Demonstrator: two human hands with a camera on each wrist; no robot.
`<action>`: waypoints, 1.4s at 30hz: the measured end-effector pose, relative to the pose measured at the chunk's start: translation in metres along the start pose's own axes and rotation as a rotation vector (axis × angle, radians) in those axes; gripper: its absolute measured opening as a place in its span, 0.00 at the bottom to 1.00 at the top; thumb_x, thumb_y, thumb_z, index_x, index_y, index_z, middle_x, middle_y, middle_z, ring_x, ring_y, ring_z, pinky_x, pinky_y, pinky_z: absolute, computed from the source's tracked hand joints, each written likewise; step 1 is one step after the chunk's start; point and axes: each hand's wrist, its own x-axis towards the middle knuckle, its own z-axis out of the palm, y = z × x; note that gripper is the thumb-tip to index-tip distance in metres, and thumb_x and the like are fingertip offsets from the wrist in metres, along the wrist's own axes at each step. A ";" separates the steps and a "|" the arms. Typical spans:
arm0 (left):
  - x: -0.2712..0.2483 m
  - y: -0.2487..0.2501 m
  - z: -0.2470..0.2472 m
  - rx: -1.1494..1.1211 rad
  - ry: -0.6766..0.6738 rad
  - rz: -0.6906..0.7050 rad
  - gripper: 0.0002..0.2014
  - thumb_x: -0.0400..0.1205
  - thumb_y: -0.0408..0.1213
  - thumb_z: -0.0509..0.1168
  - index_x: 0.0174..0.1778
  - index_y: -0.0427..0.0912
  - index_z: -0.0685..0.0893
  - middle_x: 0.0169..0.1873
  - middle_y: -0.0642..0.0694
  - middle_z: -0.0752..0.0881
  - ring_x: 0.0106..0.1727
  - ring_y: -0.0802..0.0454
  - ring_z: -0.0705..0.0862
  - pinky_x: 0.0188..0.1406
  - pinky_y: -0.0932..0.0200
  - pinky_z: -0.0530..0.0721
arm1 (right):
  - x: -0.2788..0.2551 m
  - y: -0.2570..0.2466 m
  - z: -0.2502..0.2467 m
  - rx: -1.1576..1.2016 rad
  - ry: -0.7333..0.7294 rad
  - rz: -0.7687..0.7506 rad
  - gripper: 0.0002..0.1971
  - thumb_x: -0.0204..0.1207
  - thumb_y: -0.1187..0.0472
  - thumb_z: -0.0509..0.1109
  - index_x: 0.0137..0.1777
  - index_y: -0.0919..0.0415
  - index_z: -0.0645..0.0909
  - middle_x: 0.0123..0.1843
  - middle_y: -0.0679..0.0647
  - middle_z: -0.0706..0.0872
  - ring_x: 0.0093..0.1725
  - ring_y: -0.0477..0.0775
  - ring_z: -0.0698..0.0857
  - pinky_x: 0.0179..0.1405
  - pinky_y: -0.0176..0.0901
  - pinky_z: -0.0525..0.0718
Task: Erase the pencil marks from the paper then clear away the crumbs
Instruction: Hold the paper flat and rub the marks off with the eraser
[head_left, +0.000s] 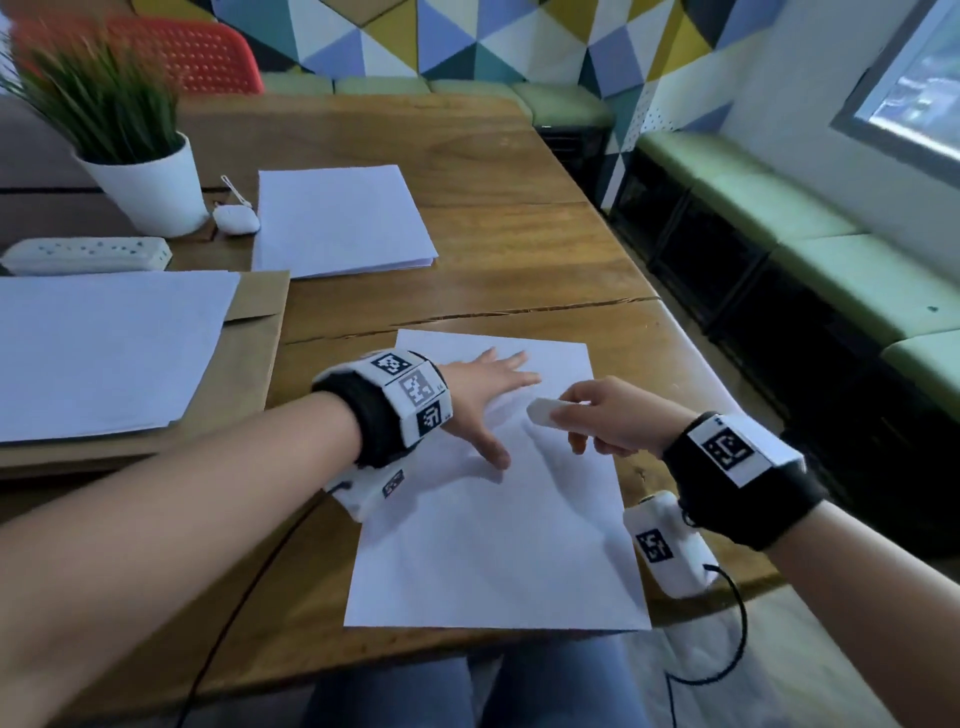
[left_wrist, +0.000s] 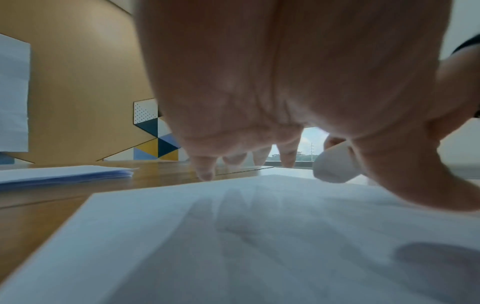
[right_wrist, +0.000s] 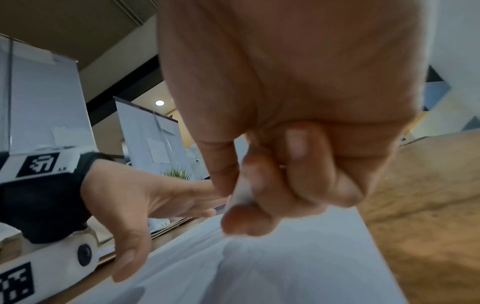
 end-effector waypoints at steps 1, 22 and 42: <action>0.006 0.004 0.000 0.013 -0.003 -0.006 0.54 0.70 0.52 0.75 0.83 0.52 0.43 0.83 0.50 0.38 0.83 0.44 0.37 0.81 0.40 0.47 | 0.003 -0.002 -0.001 -0.016 0.038 0.015 0.14 0.77 0.49 0.64 0.43 0.61 0.79 0.30 0.49 0.81 0.23 0.48 0.70 0.19 0.34 0.65; 0.022 -0.003 0.006 0.104 -0.038 -0.038 0.60 0.67 0.59 0.74 0.82 0.51 0.36 0.82 0.52 0.35 0.83 0.47 0.37 0.82 0.41 0.43 | 0.021 -0.020 0.001 -0.152 0.146 0.143 0.16 0.72 0.54 0.68 0.29 0.64 0.74 0.23 0.52 0.72 0.22 0.50 0.68 0.20 0.37 0.65; 0.021 -0.004 0.008 0.106 -0.018 -0.027 0.60 0.67 0.61 0.73 0.82 0.51 0.35 0.82 0.52 0.35 0.83 0.47 0.37 0.81 0.42 0.43 | 0.025 -0.025 -0.001 -0.154 0.173 0.182 0.13 0.71 0.56 0.69 0.33 0.65 0.74 0.23 0.54 0.68 0.25 0.52 0.67 0.24 0.40 0.63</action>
